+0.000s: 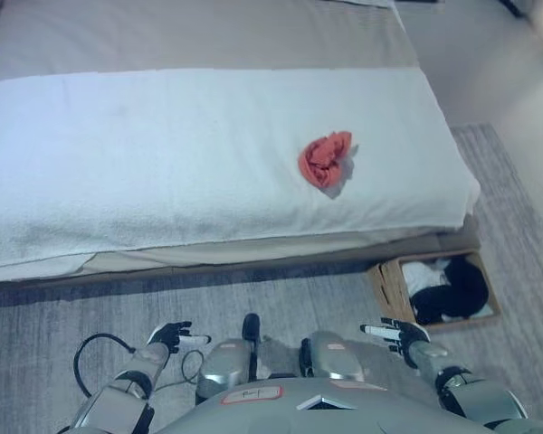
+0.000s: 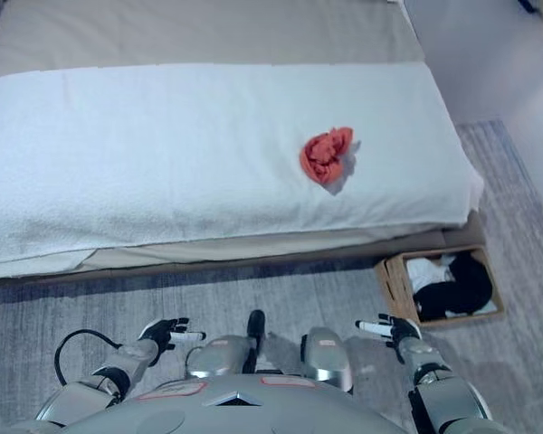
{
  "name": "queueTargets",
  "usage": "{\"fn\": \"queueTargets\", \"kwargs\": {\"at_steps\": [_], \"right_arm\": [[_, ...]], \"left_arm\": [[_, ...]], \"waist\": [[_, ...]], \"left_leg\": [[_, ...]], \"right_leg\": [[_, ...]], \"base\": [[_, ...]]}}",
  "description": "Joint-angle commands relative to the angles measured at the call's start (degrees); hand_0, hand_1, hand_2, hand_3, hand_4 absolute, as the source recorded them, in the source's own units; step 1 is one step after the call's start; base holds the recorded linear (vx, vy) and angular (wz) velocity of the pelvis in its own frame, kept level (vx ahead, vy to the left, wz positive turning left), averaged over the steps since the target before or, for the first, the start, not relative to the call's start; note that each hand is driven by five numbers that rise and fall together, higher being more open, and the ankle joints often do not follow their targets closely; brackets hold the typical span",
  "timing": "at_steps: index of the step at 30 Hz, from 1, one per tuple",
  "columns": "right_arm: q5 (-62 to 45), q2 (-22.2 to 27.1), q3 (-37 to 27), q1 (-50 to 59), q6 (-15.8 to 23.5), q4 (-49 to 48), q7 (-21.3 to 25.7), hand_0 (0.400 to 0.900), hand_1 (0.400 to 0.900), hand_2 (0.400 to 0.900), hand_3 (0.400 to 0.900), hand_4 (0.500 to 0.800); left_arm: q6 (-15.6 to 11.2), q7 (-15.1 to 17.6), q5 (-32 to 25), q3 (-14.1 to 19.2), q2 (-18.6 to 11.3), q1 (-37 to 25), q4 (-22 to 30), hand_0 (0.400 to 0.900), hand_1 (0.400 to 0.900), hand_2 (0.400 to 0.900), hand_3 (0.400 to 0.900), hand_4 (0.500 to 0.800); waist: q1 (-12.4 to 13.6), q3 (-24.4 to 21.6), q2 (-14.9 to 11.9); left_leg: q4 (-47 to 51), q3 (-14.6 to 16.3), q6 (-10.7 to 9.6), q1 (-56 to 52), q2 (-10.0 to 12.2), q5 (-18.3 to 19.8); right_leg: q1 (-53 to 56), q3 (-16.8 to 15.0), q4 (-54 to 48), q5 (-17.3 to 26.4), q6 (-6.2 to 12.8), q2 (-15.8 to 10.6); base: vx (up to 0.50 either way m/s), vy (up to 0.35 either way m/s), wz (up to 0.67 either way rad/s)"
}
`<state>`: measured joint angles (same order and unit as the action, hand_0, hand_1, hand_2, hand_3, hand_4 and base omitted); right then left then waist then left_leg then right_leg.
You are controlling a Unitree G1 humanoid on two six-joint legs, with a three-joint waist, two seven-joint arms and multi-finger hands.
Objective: Put the clothes on the bed into the basket.
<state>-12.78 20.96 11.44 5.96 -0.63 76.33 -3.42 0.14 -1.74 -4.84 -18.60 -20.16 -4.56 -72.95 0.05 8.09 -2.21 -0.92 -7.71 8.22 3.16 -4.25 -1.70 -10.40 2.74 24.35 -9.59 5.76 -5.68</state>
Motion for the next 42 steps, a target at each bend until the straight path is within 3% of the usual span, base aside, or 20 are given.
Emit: {"fn": "queueTargets", "kwargs": {"at_steps": [1, 2, 4, 7, 9, 12, 16, 17, 18, 19, 23, 25, 29, 30, 33, 39, 40, 42], "right_arm": [[-1.2, 3.0, 0.3, -0.4, 0.0, -0.9, 1.7, 0.900, 0.900, 0.900, 0.900, 0.800], [-1.2, 3.0, 0.3, -0.4, 0.0, -0.9, 1.7, 0.900, 0.900, 0.900, 0.900, 0.800], [-0.7, 3.0, 0.1, -0.1, -0.2, -1.2, 1.9, 0.900, 0.900, 0.900, 0.900, 0.800], [0.2, 3.2, -0.4, -0.8, -0.5, -1.6, 2.1, 0.900, 0.900, 0.900, 0.900, 0.800], [0.1, 3.2, -1.1, -2.2, -0.5, -1.3, 2.1, 0.900, 0.900, 0.900, 0.900, 0.800], [0.2, 4.2, -1.9, -2.9, -0.4, -1.3, 2.1, 0.900, 0.900, 0.900, 0.900, 0.800], [-1.7, 9.7, -3.3, -0.7, 1.2, -7.3, 3.1, 0.900, 0.900, 0.900, 0.900, 0.800], [-2.1, 13.6, -4.1, 0.7, 1.8, -10.0, 2.3, 0.900, 0.900, 0.900, 0.900, 0.800], [-2.0, 18.2, -5.2, 1.8, 2.8, -17.6, 2.4, 0.900, 0.900, 0.900, 0.900, 0.800], [-2.0, 18.2, -5.2, 1.7, 2.8, -17.6, 2.4, 0.900, 0.900, 0.900, 0.900, 0.800], [0.2, 27.7, -2.6, 11.4, 4.0, -24.3, 2.1, 0.900, 0.900, 0.900, 0.900, 0.800], [0.3, 29.5, 0.9, 18.8, 4.3, -24.5, 2.6, 0.900, 0.900, 0.900, 0.900, 0.800], [-0.4, 27.4, 10.3, 36.0, 3.7, -19.9, 3.3, 0.900, 0.900, 0.900, 0.900, 0.800], [-0.4, 27.4, 10.4, 36.2, 3.7, -19.8, 3.3, 0.900, 0.900, 0.900, 0.900, 0.800], [-0.2, 23.3, 15.6, 46.3, 2.8, -15.5, 3.7, 0.900, 0.900, 0.900, 0.900, 0.800], [0.4, 18.3, 19.2, 53.4, 1.7, -10.5, 4.2, 0.900, 0.900, 0.900, 0.900, 0.800], [1.5, 16.5, 21.3, 57.6, 0.6, -8.1, 5.6, 0.900, 0.900, 0.900, 0.900, 0.800], [1.7, 13.6, 22.5, 60.5, -0.4, -4.7, 5.9, 0.900, 0.900, 0.900, 0.900, 0.800]], "left_arm": [[-0.3, 0.7, -0.5, 1.4, -0.8, 0.8, -0.6, 0.900, 0.900, 0.900, 0.900, 0.800], [-0.3, 0.7, -0.5, 1.4, -0.8, 0.8, -0.6, 0.900, 0.900, 0.900, 0.900, 0.800], [-0.4, 0.9, -0.8, 2.0, -0.9, 0.8, -0.5, 0.900, 0.900, 0.900, 0.900, 0.800], [-0.5, 0.7, -0.9, 2.6, -1.1, 1.7, -0.7, 0.900, 0.900, 0.900, 0.900, 0.800], [-0.3, 0.5, 0.1, 2.4, -0.8, 2.0, -1.7, 0.900, 0.900, 0.900, 0.900, 0.800], [-0.3, 0.0, 0.3, 2.7, -0.2, 3.3, -2.1, 0.900, 0.900, 0.900, 0.900, 0.800], [-0.6, -0.8, 0.7, 1.7, 0.1, 4.2, 0.6, 0.900, 0.900, 0.900, 0.900, 0.800], [-1.4, -5.0, 2.5, 3.9, -5.9, 5.4, -3.0, 0.900, 0.900, 0.900, 0.900, 0.800], [-0.6, -3.5, 3.6, 5.2, -7.0, 2.8, -5.8, 0.900, 0.900, 0.900, 0.900, 0.800], [-0.6, -3.5, 3.6, 5.2, -7.0, 2.7, -5.8, 0.900, 0.900, 0.900, 0.900, 0.800], [-0.4, -4.9, 5.8, 7.6, -9.5, 3.7, -9.0, 0.900, 0.900, 0.900, 0.900, 0.800], [-0.3, -5.5, 6.2, 7.6, -10.4, 3.9, -9.5, 0.900, 0.900, 0.900, 0.900, 0.800], [-0.2, -5.1, 4.9, 6.5, -11.3, 2.8, -10.0, 0.900, 0.900, 0.900, 0.900, 0.800], [-0.2, -5.1, 4.9, 6.6, -11.3, 2.8, -10.0, 0.900, 0.900, 0.900, 0.900, 0.800], [-0.1, -4.7, 3.2, 5.6, -11.9, 1.8, -9.7, 0.900, 0.900, 0.900, 0.900, 0.800], [0.2, -4.1, 1.0, 4.9, -12.8, 0.0, -9.8, 0.900, 0.900, 0.900, 0.900, 0.800], [0.6, -2.4, 0.0, 2.0, -9.0, -5.9, -9.2, 0.900, 0.900, 0.900, 0.900, 0.800], [0.6, -0.2, -1.8, 1.3, -7.5, -6.1, -7.8, 0.900, 0.900, 0.900, 0.900, 0.800]], "waist": [[-1.6, 1.4, 1.2], [-1.6, 1.6, 1.3], [-1.5, 2.2, 1.1], [-1.7, 2.2, 0.4], [-2.1, 1.1, 0.0], [-2.5, -0.8, 1.2], [-3.6, -1.4, 3.0], [-3.8, -1.5, 3.3], [-4.6, -1.8, 3.4], [-4.6, -1.9, 3.4], [-4.1, -4.1, 3.8], [-3.4, -4.2, 4.2], [-1.5, -4.3, 5.5], [-1.6, -4.3, 5.5], [-0.4, -3.4, 6.6], [0.6, -1.9, 7.6], [0.5, -1.1, 7.8], [0.5, -0.2, 7.6]], "left_leg": [[-4.1, 0.5, -8.0, 1.5, -0.5, 5.6], [-4.1, 0.4, -8.0, 1.2, -0.4, 5.7], [-3.6, 0.3, -8.6, -0.2, 0.4, 6.4], [-2.4, -0.2, -9.2, -2.3, 0.7, 7.0], [-0.7, -0.7, -9.7, -3.7, 1.3, 7.4], [0.7, -1.6, -11.3, -5.0, 3.8, 6.9], [0.5, 0.1, -12.9, -2.8, 5.7, 5.7], [0.5, 2.1, -13.3, -2.3, 6.2, 5.1], [1.7, 4.9, -13.6, -2.7, 7.0, 4.9], [1.7, 4.9, -13.6, -2.6, 6.9, 4.8], [4.6, 7.3, -13.5, -4.9, 8.1, 4.7], [5.6, 7.9, -13.6, -5.2, 8.1, 4.3], [5.9, 8.6, -14.0, -4.2, 8.0, 4.0], [5.9, 8.6, -14.0, -4.2, 8.0, 4.0], [5.9, 8.1, -14.2, -2.9, 8.1, 3.0], [5.9, 7.2, -14.6, -0.5, 8.2, 1.9], [5.9, 6.9, -14.5, 0.4, 8.2, 1.7], [5.9, 6.9, -14.5, 1.7, 8.1, 1.0]], "right_leg": [[-1.0, -0.7, -16.1, 8.8, 0.48, -1.4], [-0.5, -0.7, -16.4, 8.9, 0.47, -1.3], [-2.4, 0.4, -22.9, 13.7, 2.19, -4.3], [-2.7, 0.7, -23.6, 16.4, 3.41, -4.7], [-1.0, 0.2, -24.1, 16.3, 3.04, -4.4], [0.9, 2.1, -23.8, 15.2, 2.24, -3.3], [1.9, 4.9, -24.0, 13.3, 1.43, -2.7], [2.1, 5.2, -24.5, 13.0, 1.42, -2.6], [2.7, 4.8, -25.5, 13.0, 1.35, -2.2], [2.5, 4.8, -25.5, 13.1, 1.37, -2.3], [3.7, 3.7, -27.7, 13.3, 1.41, -1.3], [3.5, 3.5, -28.2, 13.6, 1.49, -1.4], [2.3, 3.4, -29.0, 14.4, 1.63, -1.9], [2.3, 3.4, -29.0, 14.4, 1.63, -1.9], [1.3, 3.7, -28.8, 14.4, 1.44, -2.0], [-0.6, 4.0, -28.6, 14.5, 1.19, -2.1], [-1.2, 4.1, -28.4, 14.6, 1.08, -2.1], [-2.5, 3.8, -28.4, 15.0, 0.94, -2.1]], "base": [[0.11, -0.080, 0.23], [0.17, -0.148, 0.28], [0.13, -0.144, 0.19], [0.17, -0.202, 0.37], [0.22, -0.269, 0.52], [0.23, -0.303, 0.59], [0.08, -0.208, 0.50], [0.08, -0.119, -0.02], [0.07, -0.065, -0.21], [0.13, -0.087, -0.38], [0.14, -0.064, -0.30], [0.04, -0.019, -0.18], [0.00, 0.000, -0.05], [0.00, -0.015, 0.06], [-0.02, -0.023, 0.12], [-0.04, -0.023, 0.12], [-0.05, -0.002, 0.03], [-0.07, -0.003, 0.00]]}}
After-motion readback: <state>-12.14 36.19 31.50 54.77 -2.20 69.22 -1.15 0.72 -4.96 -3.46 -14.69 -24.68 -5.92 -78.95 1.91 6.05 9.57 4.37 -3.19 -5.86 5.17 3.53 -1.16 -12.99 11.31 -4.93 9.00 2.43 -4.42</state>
